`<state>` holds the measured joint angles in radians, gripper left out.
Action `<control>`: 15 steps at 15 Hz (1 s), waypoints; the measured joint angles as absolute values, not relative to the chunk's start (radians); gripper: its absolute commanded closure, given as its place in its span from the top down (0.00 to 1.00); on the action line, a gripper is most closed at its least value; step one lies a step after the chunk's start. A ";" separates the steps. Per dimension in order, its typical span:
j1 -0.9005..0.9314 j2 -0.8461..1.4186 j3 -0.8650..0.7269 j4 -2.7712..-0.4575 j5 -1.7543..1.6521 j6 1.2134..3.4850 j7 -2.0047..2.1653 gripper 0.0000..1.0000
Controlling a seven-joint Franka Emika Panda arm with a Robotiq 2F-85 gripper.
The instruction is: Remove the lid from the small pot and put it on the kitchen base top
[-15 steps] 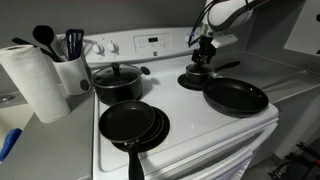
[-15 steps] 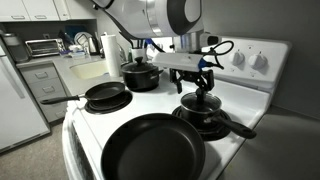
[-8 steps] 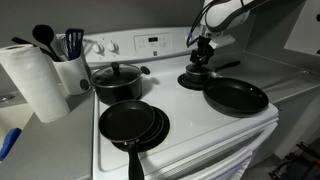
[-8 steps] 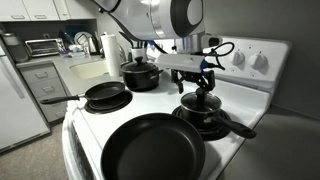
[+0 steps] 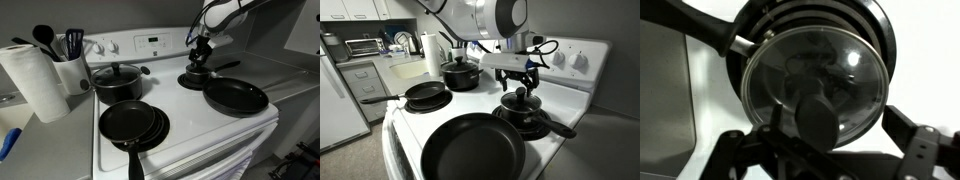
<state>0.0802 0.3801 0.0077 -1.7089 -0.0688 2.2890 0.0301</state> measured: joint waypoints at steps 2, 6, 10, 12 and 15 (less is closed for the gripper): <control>0.072 0.402 0.008 -1.687 -0.069 2.289 0.022 1.00; 0.063 0.442 0.008 -1.654 -0.067 2.289 0.008 0.59; 0.063 0.448 0.008 -1.626 -0.067 2.286 0.006 0.30; 0.063 0.449 0.008 -1.619 -0.067 2.286 0.006 0.16; 0.064 0.449 0.005 -1.610 -0.076 2.269 0.021 0.14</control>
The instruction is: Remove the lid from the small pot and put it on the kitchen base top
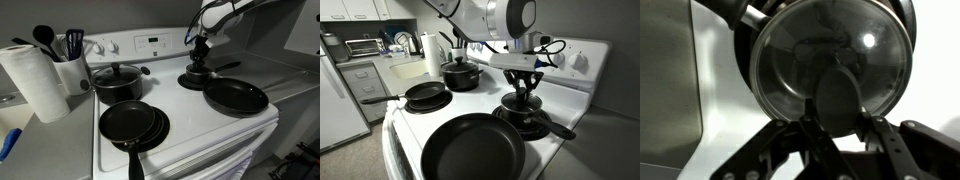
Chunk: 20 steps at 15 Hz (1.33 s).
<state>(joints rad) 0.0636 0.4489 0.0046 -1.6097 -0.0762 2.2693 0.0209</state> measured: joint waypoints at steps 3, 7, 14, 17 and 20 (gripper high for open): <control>0.070 0.449 -0.006 -1.599 -0.117 2.240 0.059 0.14; 0.073 0.448 -0.013 -1.574 -0.169 2.202 0.085 0.14; 0.073 0.448 -0.014 -1.524 -0.173 2.165 0.085 0.14; 0.073 0.448 -0.014 -1.509 -0.173 2.149 0.086 0.14; 0.073 0.448 -0.014 -1.498 -0.174 2.146 0.086 0.14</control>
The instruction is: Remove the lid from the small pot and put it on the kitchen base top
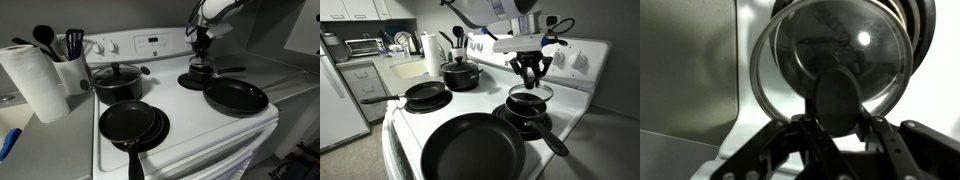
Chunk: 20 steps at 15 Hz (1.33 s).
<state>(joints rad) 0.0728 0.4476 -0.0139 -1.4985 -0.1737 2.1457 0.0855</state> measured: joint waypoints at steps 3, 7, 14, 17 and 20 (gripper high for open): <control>0.071 0.449 -0.025 -1.476 -0.188 2.144 0.093 0.14; 0.057 0.464 -0.069 -1.410 -0.192 2.110 0.109 0.14; 0.007 0.574 -0.144 -1.263 -0.211 2.050 0.165 0.14; -0.023 0.645 -0.163 -1.196 -0.210 2.033 0.212 0.14; -0.029 0.695 -0.179 -1.126 -0.221 1.988 0.278 0.14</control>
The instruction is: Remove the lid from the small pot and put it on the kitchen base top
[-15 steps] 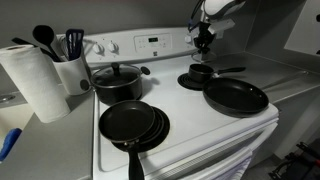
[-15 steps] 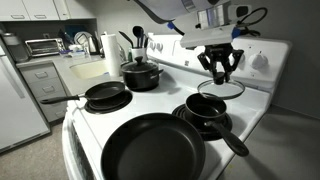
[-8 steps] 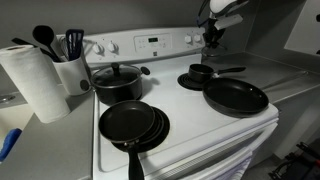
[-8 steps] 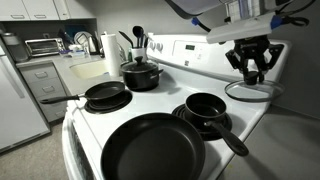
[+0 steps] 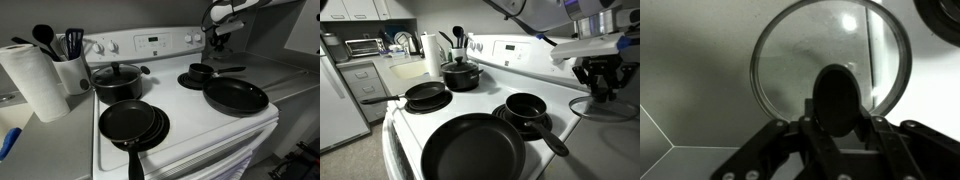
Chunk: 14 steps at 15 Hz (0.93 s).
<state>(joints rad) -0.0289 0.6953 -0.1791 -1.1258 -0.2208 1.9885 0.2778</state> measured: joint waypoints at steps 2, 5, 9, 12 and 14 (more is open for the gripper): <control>-0.027 0.716 -0.191 -1.093 -0.230 1.959 0.324 0.14; -0.019 0.736 -0.214 -1.068 -0.270 1.945 0.364 0.14; -0.007 0.751 -0.248 -1.059 -0.341 1.943 0.418 0.14; -0.001 0.771 -0.280 -1.058 -0.364 1.914 0.509 0.14; -0.003 0.797 -0.301 -1.059 -0.364 1.888 0.574 0.14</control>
